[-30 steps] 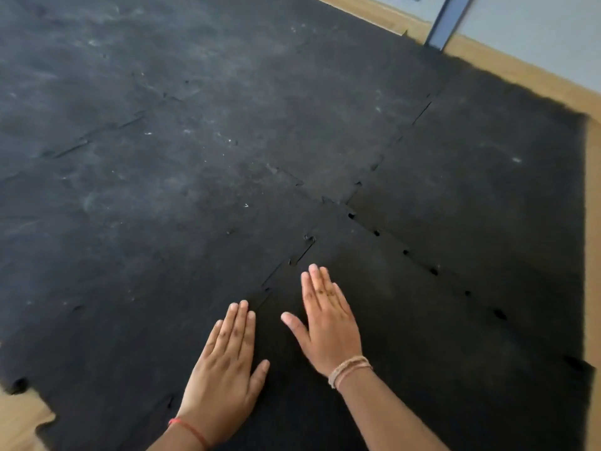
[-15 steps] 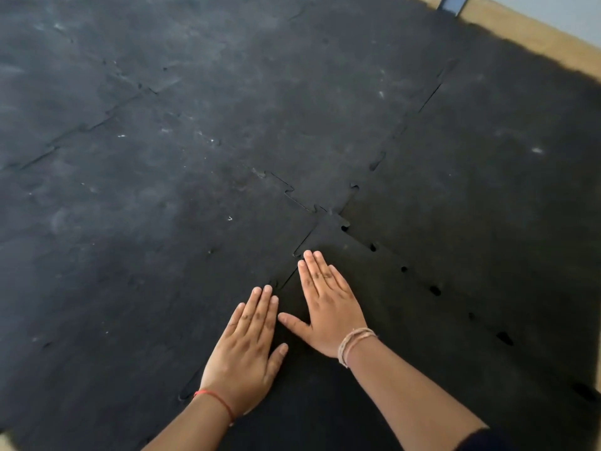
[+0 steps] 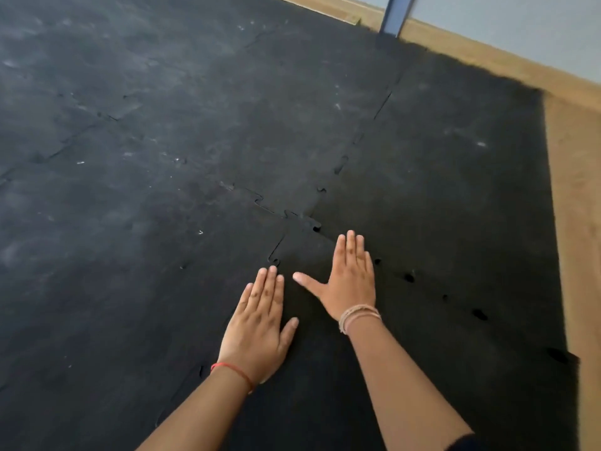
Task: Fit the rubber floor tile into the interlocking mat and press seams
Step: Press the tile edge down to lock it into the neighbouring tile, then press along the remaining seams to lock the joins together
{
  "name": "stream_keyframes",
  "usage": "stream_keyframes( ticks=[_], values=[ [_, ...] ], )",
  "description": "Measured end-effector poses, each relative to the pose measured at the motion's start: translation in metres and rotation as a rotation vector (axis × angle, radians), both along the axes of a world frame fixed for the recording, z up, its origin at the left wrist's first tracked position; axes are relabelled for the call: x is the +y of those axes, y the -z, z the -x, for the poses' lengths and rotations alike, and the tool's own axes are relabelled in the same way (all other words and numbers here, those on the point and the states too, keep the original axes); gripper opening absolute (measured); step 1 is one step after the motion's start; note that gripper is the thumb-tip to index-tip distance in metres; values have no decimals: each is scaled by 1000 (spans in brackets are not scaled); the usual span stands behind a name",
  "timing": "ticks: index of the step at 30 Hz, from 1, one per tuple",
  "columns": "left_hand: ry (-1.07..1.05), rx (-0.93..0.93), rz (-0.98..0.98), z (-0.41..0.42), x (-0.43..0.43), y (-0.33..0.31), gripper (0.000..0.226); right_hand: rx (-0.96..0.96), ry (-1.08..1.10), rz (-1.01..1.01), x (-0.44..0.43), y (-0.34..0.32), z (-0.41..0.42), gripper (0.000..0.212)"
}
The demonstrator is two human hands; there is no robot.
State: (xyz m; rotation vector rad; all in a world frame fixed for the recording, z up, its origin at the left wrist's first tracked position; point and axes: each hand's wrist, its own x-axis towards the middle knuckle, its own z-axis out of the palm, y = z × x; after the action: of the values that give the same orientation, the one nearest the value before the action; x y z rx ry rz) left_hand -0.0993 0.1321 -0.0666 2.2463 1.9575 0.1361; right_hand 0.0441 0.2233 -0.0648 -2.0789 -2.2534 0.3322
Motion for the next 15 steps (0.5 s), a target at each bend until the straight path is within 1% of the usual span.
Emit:
stream_keyframes(
  ticks=[2, 3, 5, 6, 8, 10, 11, 13, 15],
  values=[
    [18, 34, -47, -1, 10, 3, 74, -1, -48, 42, 15, -6, -3, 120],
    [24, 33, -11, -1, 10, 0, 72, 11, -76, 38, 21, -8, -4, 120],
    [30, -43, 21, -1, 12, -9, 67, 64, -81, 13, 26, -10, -3, 112],
    [36, -53, 17, -1, 11, -8, 68, 100, -57, 19, 27, -12, -2, 106],
    [49, -61, -9, 0, 10, -3, 70, 152, 14, 50, 29, -18, -1, 93],
    [52, -10, 9, 0, 11, -2, 71, 184, 57, 55, 29, -21, -3, 82],
    [42, 13, 28, 1, 12, -5, 71, 206, 68, 35, 28, -22, -3, 79],
    [7, -31, 36, 1, 11, -12, 67, 248, 76, -46, 24, -23, -5, 74],
    [21, -49, 26, 0, 11, -13, 66, 251, 73, -64, 21, -23, -5, 72]
  ],
)
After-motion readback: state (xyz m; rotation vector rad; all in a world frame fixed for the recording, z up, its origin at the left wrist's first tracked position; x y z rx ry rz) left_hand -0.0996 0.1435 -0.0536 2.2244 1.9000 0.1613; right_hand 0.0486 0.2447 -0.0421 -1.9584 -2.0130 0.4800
